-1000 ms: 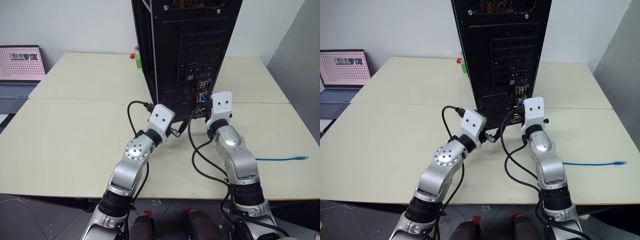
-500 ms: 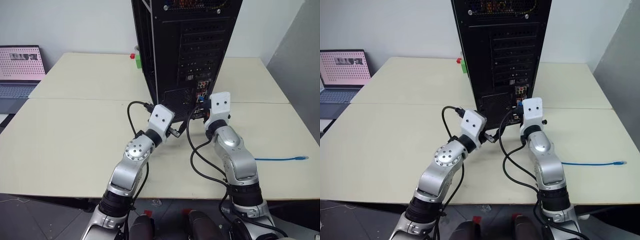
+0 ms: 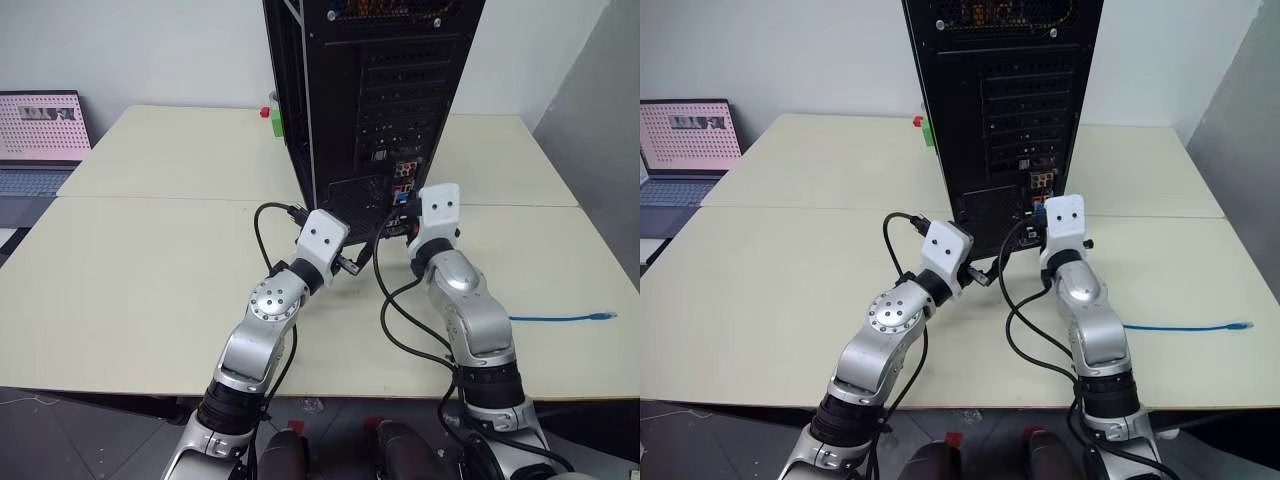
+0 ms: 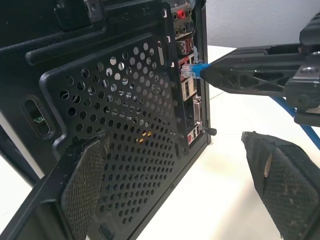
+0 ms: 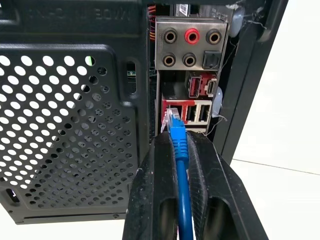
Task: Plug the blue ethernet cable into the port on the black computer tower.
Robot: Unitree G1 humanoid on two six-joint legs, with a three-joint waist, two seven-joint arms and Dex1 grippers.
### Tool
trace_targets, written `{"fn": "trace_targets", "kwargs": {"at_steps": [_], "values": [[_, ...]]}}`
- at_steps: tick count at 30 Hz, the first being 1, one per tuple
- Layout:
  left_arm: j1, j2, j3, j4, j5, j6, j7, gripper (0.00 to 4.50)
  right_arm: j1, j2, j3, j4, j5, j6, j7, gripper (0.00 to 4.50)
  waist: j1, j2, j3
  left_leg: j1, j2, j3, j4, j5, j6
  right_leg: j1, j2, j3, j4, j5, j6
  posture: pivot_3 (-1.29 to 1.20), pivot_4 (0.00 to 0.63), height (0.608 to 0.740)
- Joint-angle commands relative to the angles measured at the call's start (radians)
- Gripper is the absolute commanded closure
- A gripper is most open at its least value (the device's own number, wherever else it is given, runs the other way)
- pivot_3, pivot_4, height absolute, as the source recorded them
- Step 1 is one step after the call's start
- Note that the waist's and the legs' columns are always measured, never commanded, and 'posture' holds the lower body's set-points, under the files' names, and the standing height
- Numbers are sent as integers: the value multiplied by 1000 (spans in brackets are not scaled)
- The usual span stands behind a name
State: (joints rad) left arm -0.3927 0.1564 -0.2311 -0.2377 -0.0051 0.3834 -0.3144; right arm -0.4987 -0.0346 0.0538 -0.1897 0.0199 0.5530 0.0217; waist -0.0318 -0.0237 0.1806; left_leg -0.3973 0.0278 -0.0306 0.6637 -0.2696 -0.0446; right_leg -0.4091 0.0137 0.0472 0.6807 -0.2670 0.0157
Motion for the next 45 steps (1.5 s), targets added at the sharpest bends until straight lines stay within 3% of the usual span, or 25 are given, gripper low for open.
{"fn": "trace_targets", "kwargs": {"at_steps": [1, 45], "values": [[-3, -2, 2, -24, 4, -17, -1, 42, -24, 1, -9, -23, 3, -28, 5, 4482, 0, 0, 0, 0, 0, 0, 0, 0, 0, 0, 0, 0, 0, 0, 0, 0, 150, 740], [3, 1, 9, -18, 8, -20, -6, 42, -14, 53, 19, -71, -32, 9, -35, 4482, -1, 0, 0, 0, 0, 0, 0, 0, 0, -1, 0, 0, 0, 0, 0, 0, 150, 740]]}}
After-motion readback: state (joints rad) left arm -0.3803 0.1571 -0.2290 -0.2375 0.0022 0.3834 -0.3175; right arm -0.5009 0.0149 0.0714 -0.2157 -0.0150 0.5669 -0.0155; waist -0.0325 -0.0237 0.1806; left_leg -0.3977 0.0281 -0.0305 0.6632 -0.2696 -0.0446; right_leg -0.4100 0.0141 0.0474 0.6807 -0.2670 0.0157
